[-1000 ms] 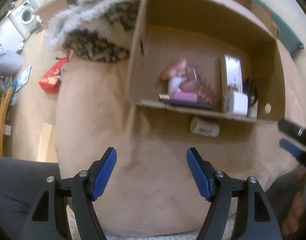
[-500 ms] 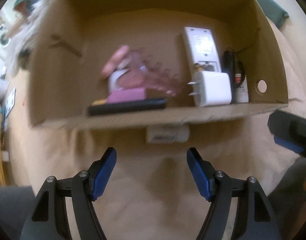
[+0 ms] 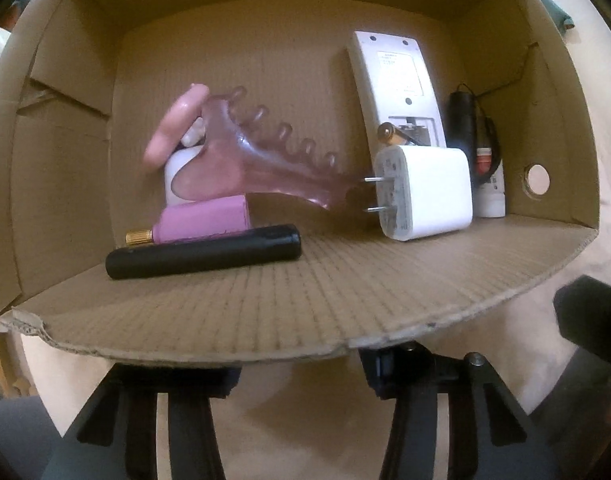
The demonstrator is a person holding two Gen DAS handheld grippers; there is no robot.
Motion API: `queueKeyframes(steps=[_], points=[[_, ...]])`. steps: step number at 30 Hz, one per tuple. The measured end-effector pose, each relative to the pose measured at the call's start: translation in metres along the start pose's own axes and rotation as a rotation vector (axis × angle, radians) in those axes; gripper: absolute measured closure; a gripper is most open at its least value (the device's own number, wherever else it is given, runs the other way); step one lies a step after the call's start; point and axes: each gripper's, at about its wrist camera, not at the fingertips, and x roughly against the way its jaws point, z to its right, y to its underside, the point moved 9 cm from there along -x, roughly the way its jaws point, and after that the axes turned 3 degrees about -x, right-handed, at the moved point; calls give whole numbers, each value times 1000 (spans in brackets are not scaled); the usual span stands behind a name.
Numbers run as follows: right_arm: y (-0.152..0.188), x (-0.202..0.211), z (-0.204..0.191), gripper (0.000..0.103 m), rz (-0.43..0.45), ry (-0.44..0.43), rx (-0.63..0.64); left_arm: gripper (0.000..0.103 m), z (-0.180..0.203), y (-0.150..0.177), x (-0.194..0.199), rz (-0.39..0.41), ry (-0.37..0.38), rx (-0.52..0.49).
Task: Organize rigid objects
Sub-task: 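Grasp the white pill bottle with the left tool while the right tool grasps the black AA battery, then lift the pill bottle and the black battery toward the box with both tools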
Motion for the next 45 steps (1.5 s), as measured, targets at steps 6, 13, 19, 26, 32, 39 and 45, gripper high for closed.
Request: queueKeyframes(steps=[6, 13, 19, 26, 32, 39, 45], points=[[4, -6, -1, 0, -20, 23, 19, 60, -24, 16, 31, -65, 68, 62], [9, -29, -18, 0, -43, 91, 100, 60, -81, 29, 77, -20, 7, 109], [16, -61, -50, 0, -4, 157, 172, 60, -107, 30, 77, 24, 30, 202], [14, -97, -79, 0, 102, 222, 219, 60, -104, 28, 86, 49, 40, 260], [11, -106, -84, 9, 184, 320, 274, 60, -112, 26, 92, 61, 58, 304], [11, -98, -91, 57, 184, 321, 318, 60, -110, 22, 93, 76, 31, 296], [14, -82, -86, 57, 127, 261, 302, 60, -112, 21, 91, 87, -10, 280]])
